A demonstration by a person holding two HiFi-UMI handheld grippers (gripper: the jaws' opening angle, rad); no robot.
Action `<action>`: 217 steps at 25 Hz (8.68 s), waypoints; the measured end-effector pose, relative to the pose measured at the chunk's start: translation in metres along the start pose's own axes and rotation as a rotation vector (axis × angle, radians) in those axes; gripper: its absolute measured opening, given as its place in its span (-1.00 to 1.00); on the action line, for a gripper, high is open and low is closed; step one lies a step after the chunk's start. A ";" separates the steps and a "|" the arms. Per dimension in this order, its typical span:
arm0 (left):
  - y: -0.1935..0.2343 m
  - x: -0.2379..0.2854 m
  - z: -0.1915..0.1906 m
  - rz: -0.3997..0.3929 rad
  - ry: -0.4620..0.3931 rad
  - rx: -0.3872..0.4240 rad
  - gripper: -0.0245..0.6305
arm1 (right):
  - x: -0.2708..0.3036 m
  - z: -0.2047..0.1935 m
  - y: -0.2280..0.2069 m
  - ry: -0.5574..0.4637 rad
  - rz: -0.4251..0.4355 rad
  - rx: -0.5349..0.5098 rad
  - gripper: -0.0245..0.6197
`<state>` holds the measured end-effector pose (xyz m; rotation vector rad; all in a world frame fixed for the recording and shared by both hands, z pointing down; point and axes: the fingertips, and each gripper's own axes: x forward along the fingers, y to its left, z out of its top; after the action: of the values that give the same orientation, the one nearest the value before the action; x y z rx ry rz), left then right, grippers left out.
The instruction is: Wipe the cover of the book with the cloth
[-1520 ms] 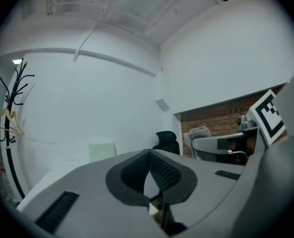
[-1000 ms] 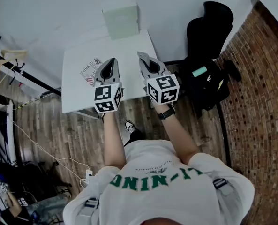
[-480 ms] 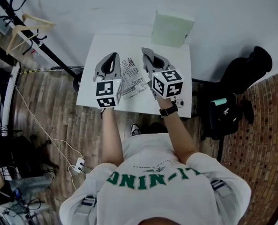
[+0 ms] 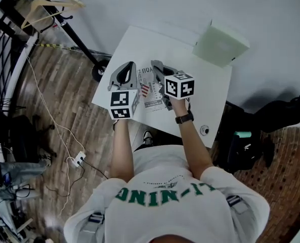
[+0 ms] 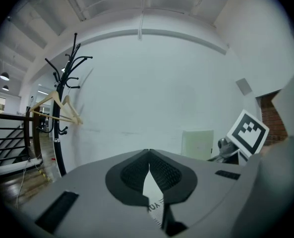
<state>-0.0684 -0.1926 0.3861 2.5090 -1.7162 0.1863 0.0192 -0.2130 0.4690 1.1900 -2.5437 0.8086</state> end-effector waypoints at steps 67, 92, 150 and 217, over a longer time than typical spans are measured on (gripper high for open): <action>0.027 0.087 -0.123 0.061 0.214 -0.109 -0.88 | 0.112 -0.129 -0.194 0.446 -0.208 0.376 -0.82; 0.056 0.051 -0.116 0.103 0.221 -0.075 -0.88 | 0.135 -0.160 -0.105 0.523 -0.066 0.346 -0.82; 0.074 0.009 -0.087 0.176 0.176 -0.036 -0.88 | 0.123 -0.212 -0.004 0.640 0.097 0.270 -0.82; 0.059 -0.007 -0.088 0.173 0.148 -0.064 -0.88 | 0.083 -0.238 0.016 0.673 0.135 0.225 -0.82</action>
<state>-0.1305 -0.1945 0.4723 2.2411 -1.8462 0.3165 -0.0546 -0.1234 0.6930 0.6368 -2.0190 1.2933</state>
